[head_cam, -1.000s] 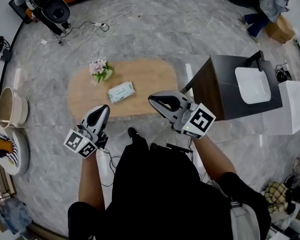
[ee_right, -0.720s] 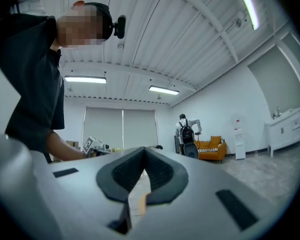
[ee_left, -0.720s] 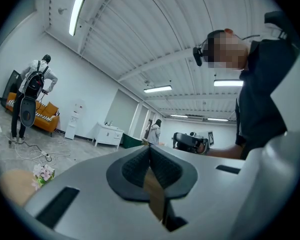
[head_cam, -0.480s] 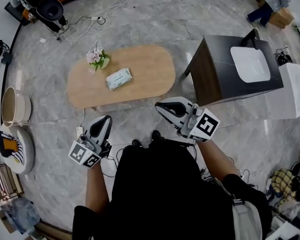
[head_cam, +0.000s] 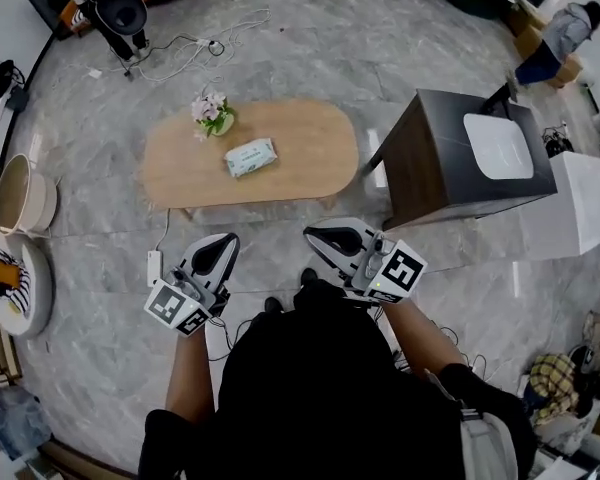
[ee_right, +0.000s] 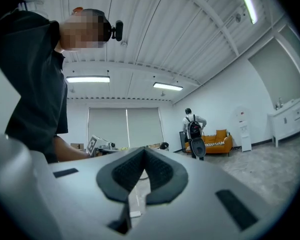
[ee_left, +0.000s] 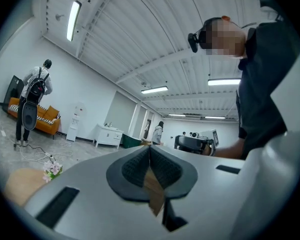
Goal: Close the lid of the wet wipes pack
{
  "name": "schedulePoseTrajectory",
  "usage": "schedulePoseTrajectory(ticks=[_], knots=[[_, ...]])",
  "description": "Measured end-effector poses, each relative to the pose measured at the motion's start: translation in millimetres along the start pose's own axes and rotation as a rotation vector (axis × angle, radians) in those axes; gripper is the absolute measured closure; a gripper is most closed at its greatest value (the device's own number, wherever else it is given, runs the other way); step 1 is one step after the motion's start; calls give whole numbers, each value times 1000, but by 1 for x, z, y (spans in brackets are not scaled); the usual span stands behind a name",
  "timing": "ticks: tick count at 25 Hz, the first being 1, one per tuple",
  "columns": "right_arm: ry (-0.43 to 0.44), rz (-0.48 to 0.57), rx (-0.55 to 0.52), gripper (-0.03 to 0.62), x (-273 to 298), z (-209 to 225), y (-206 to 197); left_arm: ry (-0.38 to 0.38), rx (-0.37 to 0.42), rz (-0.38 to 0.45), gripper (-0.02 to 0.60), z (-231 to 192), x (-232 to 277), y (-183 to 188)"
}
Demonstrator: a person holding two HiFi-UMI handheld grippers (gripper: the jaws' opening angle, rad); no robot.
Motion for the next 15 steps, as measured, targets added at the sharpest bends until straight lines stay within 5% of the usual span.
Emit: schedulePoseTrajectory(ticks=[6,15], knots=[[13,-22,-2,586,26,-30,-15,31,-12,-5,566,-10,-38,5],[-10,-17,-20,586,37,-45,-15,-31,-32,-9,566,-10,-46,-1]])
Point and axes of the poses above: the fingertips, and each gripper's own axes: x forward along the fingers, z to its right, y out of its top, the point moved 3 cm from there along -x, backward along the fingers, and after that the axes turned 12 degrees about z, right-handed, at the moved point
